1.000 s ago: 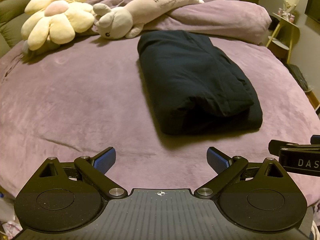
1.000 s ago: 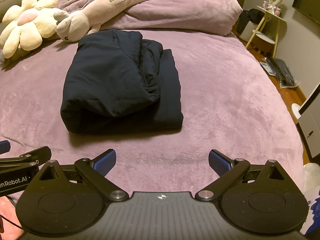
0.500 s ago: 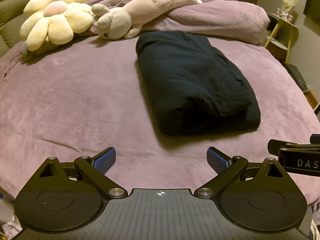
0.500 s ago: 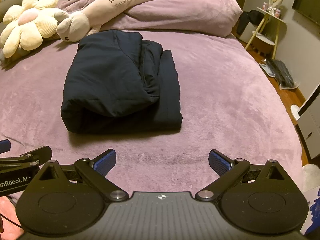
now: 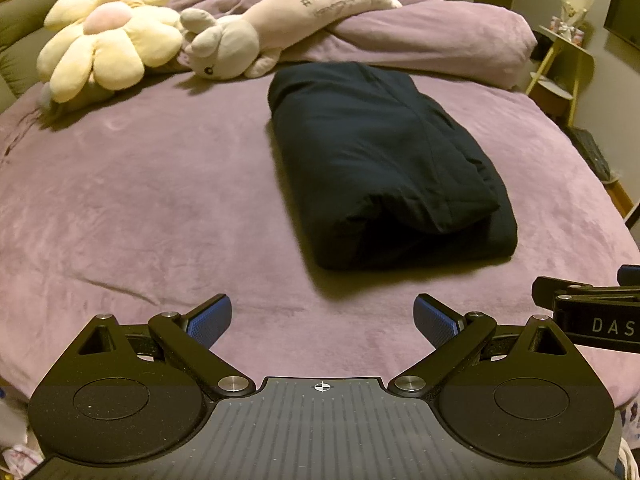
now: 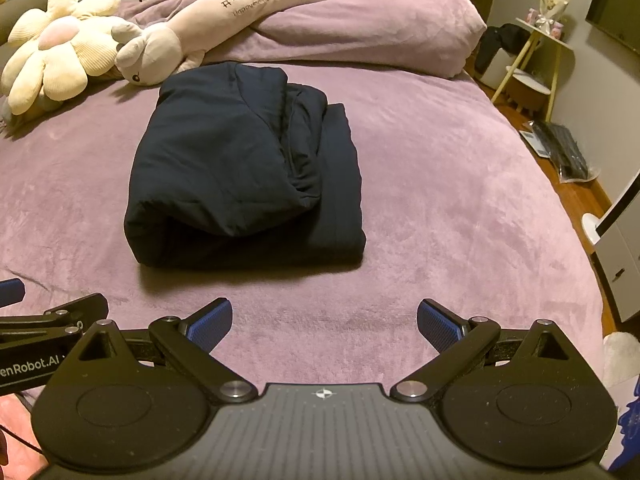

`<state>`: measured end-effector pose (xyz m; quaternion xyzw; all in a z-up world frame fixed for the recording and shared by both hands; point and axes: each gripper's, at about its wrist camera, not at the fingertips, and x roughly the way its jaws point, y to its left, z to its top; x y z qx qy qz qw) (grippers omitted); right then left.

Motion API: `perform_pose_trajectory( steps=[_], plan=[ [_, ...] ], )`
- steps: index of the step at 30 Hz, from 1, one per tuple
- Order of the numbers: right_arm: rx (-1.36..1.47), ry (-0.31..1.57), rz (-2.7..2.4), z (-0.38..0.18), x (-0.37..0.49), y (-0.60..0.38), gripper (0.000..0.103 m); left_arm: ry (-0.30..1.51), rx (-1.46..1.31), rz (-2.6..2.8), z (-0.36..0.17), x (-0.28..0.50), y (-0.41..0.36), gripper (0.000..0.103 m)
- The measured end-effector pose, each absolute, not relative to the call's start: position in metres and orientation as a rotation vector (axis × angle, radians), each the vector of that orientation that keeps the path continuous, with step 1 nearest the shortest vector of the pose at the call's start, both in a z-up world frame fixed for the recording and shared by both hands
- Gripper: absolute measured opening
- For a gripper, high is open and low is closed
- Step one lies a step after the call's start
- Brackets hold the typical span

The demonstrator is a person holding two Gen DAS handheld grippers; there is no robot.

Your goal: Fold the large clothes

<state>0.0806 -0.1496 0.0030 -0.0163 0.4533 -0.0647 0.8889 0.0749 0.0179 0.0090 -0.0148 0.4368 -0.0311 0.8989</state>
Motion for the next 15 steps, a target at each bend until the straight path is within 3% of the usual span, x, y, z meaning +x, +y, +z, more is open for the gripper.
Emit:
perform_pose_trajectory(
  steps=[15],
  plan=[
    [-0.036, 0.941, -0.139, 0.0030, 0.0808, -0.1488, 0.099, 0.908, -0.030, -0.072, 0.0097, 0.0759, 0.0167, 0.100]
  ],
)
